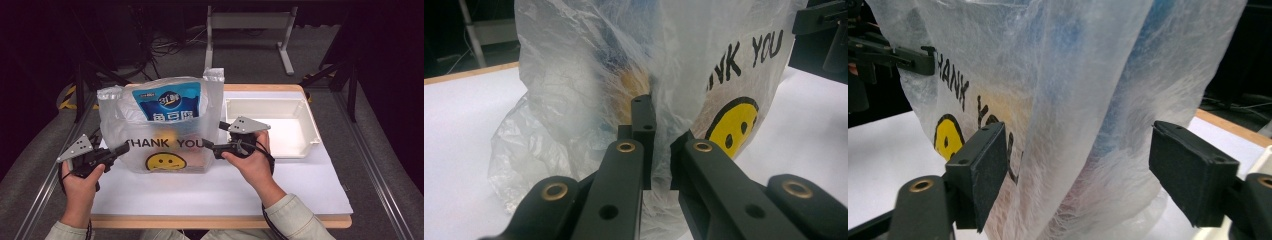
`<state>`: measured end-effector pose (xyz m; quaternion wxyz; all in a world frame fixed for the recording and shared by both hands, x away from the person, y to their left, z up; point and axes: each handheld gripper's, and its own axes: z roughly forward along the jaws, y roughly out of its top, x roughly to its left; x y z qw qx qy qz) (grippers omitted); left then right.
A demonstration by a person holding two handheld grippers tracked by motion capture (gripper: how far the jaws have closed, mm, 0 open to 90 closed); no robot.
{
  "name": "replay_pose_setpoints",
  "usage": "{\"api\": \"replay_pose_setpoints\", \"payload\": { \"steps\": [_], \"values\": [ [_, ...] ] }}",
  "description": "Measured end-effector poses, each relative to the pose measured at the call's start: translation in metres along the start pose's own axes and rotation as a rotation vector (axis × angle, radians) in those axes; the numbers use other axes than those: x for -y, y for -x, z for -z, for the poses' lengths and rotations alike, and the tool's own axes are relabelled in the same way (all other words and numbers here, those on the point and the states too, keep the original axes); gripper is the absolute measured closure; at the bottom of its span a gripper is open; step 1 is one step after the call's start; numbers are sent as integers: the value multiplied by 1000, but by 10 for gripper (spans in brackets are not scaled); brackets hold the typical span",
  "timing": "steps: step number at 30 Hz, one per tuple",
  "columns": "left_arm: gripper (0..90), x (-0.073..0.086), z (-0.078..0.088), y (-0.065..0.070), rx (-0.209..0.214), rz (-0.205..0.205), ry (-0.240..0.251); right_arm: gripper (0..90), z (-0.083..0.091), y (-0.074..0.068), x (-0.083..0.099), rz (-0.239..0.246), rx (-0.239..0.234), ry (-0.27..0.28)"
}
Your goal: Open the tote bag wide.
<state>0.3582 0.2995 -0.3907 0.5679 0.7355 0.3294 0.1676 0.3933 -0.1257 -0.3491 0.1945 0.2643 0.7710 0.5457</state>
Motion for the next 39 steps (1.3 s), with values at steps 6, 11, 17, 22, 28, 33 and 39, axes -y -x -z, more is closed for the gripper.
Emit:
{"api": "replay_pose_setpoints", "payload": {
  "steps": [6,11,17,22,28,33,39],
  "values": [
    [881,0,0,1,4,0,0,356,-6,-2,-3,10,0,-6],
    [881,-1,0,1,4,-3,3,762,-3,1,-3,27,-2,-40],
    [780,-2,4,1,-26,-5,31,870,-2,5,0,19,-5,-41],
    [734,-5,15,-3,-56,-7,70,882,-3,9,2,-9,-11,-37],
    [894,-4,10,-2,-52,-22,34,884,-5,11,4,-22,-6,-34],
    [898,1,2,-9,-56,6,4,883,-9,14,9,-36,1,-40],
    [898,7,-4,-13,-49,23,-34,886,-17,17,22,-57,2,-75]
  ]
}}
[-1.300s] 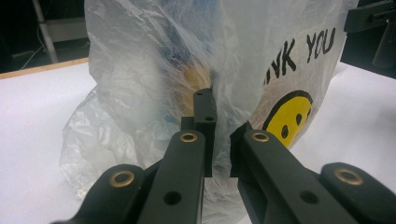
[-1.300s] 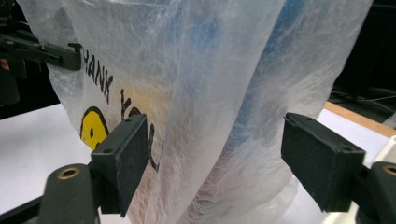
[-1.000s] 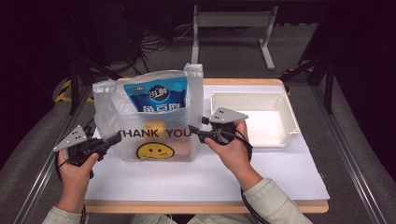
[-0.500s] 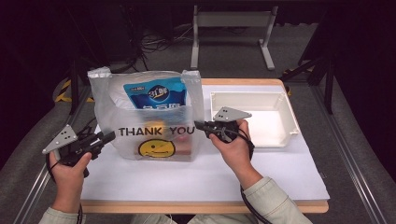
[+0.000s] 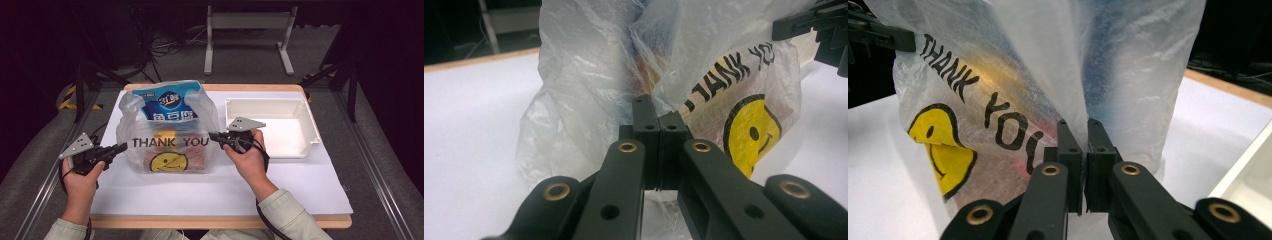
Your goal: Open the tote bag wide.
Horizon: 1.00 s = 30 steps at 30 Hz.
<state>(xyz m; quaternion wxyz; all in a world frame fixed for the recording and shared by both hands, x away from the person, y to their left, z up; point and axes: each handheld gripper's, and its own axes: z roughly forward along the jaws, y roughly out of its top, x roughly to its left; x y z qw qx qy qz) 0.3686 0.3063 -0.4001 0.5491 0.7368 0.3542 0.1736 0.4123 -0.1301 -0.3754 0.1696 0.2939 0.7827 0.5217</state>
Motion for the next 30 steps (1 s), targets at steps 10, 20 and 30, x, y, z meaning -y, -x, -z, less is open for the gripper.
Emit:
{"api": "replay_pose_setpoints", "payload": {
  "steps": [10,20,30],
  "values": [
    [898,10,-7,-6,14,44,-74,889,-6,0,21,-33,-21,-41],
    [897,21,-14,-15,19,126,-152,889,-12,1,37,-55,-39,-79],
    [897,30,-17,-17,45,155,-220,896,-11,1,49,-66,-45,-117]
  ]
}}
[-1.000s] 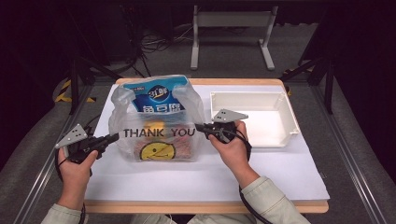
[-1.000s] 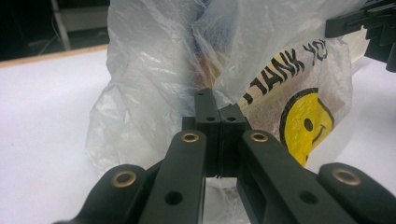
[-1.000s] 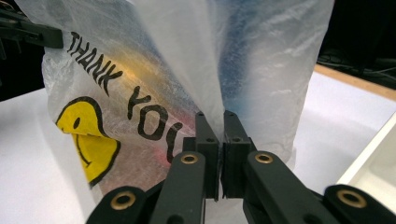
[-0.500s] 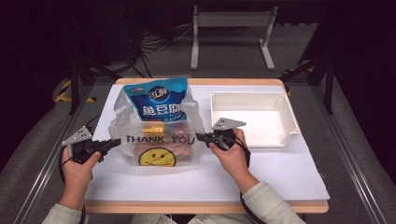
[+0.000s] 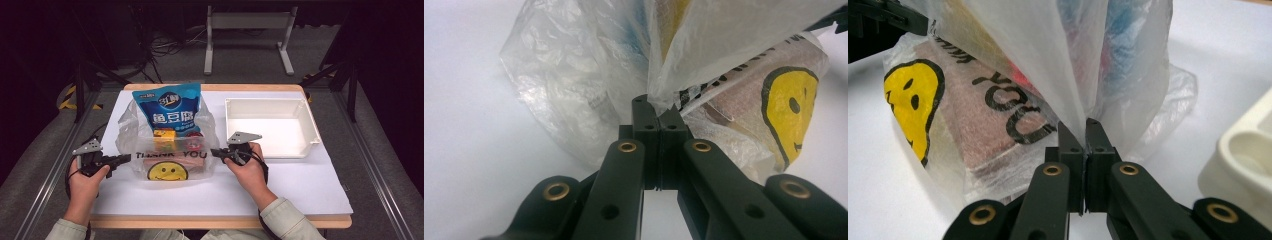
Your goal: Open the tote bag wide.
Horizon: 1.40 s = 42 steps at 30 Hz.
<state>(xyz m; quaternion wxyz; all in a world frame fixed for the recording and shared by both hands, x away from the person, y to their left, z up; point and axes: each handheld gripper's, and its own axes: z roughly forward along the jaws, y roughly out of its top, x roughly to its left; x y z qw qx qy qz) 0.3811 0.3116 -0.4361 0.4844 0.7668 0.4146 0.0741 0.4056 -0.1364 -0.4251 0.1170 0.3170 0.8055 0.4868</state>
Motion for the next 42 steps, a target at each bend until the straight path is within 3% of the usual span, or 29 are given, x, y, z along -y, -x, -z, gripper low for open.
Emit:
{"api": "replay_pose_setpoints", "payload": {
  "steps": [8,11,15,20,21,25,26,30,35,38,42],
  "values": [
    [894,1,5,5,13,-15,-20,900,2,0,6,-6,-3,-19],
    [897,1,7,8,17,-38,-38,900,5,-1,7,-9,-9,-24],
    [897,3,5,6,26,-41,-60,900,7,-2,9,-7,-14,-36],
    [896,7,2,5,59,-15,-92,900,5,-5,14,-8,-34,-62],
    [896,7,2,4,63,-28,-99,900,6,-5,14,-4,-36,-66],
    [894,10,2,4,69,-27,-108,900,9,-7,16,-3,-47,-74],
    [894,11,1,4,69,-10,-109,900,9,-7,16,-3,-47,-74],
    [894,12,-1,3,65,-22,-132,900,7,-7,20,0,-55,-92],
    [889,13,-6,5,75,-41,-160,900,6,-8,22,2,-63,-133],
    [881,14,-9,7,84,-55,-177,900,5,-5,27,11,-41,-176],
    [896,16,-15,6,73,-50,-233,900,4,0,33,-26,-50,-197]
  ]
}}
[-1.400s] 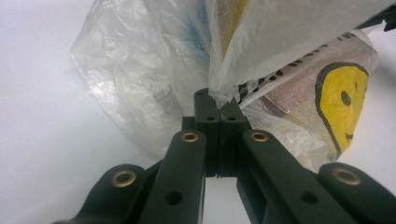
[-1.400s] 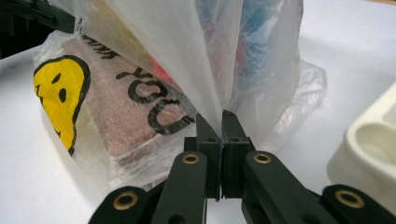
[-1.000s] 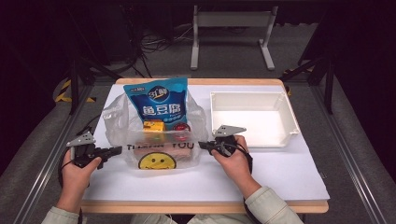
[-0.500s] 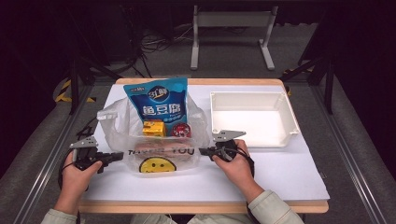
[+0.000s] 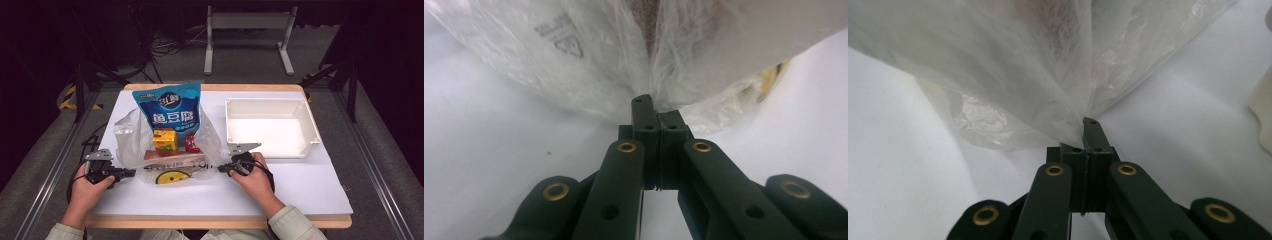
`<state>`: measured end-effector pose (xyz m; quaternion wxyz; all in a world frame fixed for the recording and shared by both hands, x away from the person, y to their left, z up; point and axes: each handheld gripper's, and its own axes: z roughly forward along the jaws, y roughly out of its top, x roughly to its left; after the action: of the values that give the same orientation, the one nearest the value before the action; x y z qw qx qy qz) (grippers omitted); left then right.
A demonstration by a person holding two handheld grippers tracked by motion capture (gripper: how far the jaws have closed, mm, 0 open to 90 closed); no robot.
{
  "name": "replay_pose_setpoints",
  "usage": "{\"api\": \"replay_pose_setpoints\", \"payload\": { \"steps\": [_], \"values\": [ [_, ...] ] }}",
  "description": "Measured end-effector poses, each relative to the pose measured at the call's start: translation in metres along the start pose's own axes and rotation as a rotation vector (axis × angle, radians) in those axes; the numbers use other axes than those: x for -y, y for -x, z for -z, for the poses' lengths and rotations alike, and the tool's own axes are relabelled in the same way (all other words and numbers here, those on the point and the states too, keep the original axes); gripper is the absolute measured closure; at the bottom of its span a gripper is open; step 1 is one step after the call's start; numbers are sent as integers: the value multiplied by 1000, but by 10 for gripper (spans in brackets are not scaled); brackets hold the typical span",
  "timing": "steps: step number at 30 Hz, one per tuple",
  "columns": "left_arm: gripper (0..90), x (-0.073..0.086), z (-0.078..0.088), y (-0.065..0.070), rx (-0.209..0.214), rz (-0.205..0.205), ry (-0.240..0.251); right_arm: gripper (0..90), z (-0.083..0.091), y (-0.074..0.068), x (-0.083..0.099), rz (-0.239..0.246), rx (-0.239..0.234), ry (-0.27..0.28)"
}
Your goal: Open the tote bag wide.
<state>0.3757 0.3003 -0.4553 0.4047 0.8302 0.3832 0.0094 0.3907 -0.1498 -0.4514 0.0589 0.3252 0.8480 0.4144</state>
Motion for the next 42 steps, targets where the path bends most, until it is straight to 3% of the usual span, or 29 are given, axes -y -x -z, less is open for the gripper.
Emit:
{"api": "replay_pose_setpoints", "payload": {
  "steps": [3,8,9,13,15,18,20,23,25,29,30,33,36,39,42],
  "values": [
    [898,1,-1,-2,3,20,-8,900,0,0,-1,2,4,-7],
    [891,0,0,0,-10,15,-10,900,0,0,0,-7,1,-5],
    [850,0,1,1,-15,18,1,900,0,0,-1,-6,3,-8],
    [486,-2,9,2,-35,49,43,900,0,-1,-2,5,12,-16],
    [347,-5,15,6,-42,38,74,900,0,-1,-2,4,11,-15],
    [266,-11,27,13,-80,-30,144,900,0,-2,-2,3,11,-15],
    [236,-13,31,16,-83,-44,172,900,0,-2,-2,4,12,-15],
    [233,-20,41,29,-103,-79,260,900,-1,-2,-2,6,12,-14],
    [246,-23,44,33,-110,-94,294,900,-1,-3,-2,7,12,-13],
    [353,-24,46,36,-104,-116,332,900,-1,-3,-2,8,10,-11],
    [412,-24,46,37,-96,-125,334,900,-1,-3,-2,8,9,-11],
    [715,-23,47,38,-82,-148,330,900,-1,-4,-2,7,7,-12],
    [875,-21,42,34,-53,-128,262,900,-1,-3,-2,6,6,-11],
    [898,-17,32,28,-48,-87,164,900,-1,-3,-2,0,5,-14],
    [899,-15,29,22,-50,-80,135,900,0,-2,-2,1,7,-15]
  ]
}}
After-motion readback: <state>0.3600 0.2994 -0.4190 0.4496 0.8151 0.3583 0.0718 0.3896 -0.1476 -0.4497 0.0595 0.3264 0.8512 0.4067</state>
